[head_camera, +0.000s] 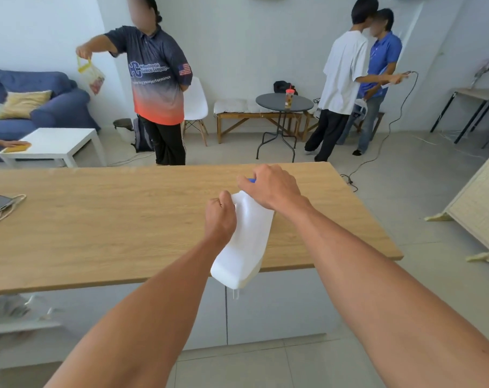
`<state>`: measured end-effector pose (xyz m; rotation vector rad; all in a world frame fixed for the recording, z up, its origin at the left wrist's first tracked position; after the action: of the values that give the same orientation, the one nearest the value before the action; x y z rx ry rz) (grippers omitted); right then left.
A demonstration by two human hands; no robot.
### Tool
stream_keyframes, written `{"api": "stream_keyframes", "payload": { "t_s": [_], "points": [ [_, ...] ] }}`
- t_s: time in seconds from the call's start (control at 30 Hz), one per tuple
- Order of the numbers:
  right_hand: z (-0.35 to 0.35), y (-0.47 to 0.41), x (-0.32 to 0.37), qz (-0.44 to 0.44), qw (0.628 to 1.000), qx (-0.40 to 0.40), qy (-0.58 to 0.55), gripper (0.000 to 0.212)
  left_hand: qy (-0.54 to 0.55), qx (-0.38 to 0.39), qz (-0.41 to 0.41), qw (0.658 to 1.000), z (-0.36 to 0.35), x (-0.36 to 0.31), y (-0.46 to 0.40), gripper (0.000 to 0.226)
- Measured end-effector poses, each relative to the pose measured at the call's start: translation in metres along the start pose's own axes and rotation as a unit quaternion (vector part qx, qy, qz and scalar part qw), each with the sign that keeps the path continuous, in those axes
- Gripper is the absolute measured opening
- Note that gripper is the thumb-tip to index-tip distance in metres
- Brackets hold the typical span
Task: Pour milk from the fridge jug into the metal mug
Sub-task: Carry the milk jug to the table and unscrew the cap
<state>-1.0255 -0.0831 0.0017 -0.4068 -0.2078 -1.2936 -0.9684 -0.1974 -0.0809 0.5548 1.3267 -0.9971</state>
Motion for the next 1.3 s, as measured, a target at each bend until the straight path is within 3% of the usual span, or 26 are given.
{"api": "stream_keyframes", "payload": {
  "t_s": [0.13,0.5,0.67,0.87,0.93,1.03,1.23,1.3],
  "points": [
    [-0.001,-0.001,-0.01,0.028,0.996,0.043,-0.069,0.05,-0.002,0.027,0.002,1.0,0.005,0.002,0.002,0.037],
    [0.017,0.002,-0.019,0.114,0.986,0.097,-0.079,0.045,0.045,0.092,0.004,0.995,0.008,-0.005,-0.002,0.034],
    [0.039,-0.001,-0.012,0.093,0.973,0.197,-0.081,0.017,0.025,0.067,0.008,0.997,0.011,-0.007,-0.004,0.036],
    [0.062,-0.007,0.003,0.071,0.952,0.283,-0.093,0.038,0.022,0.042,0.001,0.999,0.016,-0.013,-0.008,0.03],
    [0.059,-0.009,0.004,0.025,0.958,0.278,-0.065,0.033,0.013,0.038,0.0,0.999,0.018,-0.013,-0.01,0.029],
    [0.048,-0.011,0.003,-0.002,0.977,0.212,0.029,0.069,-0.004,0.037,-0.002,0.999,0.021,-0.012,-0.01,0.029],
    [0.047,-0.002,0.008,0.043,0.974,0.221,-0.029,0.023,-0.017,0.037,-0.015,0.999,0.026,-0.005,-0.006,0.028],
    [0.052,0.0,0.008,0.051,0.971,0.222,-0.068,0.03,-0.017,0.034,-0.011,0.999,0.028,-0.002,-0.006,0.029]
  ]
}}
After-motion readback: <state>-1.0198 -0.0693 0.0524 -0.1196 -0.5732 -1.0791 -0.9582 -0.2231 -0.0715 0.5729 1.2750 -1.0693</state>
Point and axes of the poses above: each hand's wrist, its own y-axis away from the middle knuckle, its own z-axis out of the back of the hand, x = y × z, the point moved 1 cm from there along -y, towards the middle knuckle, and after that the axes turned 10 degrees about -z, right-handed, at the moved point
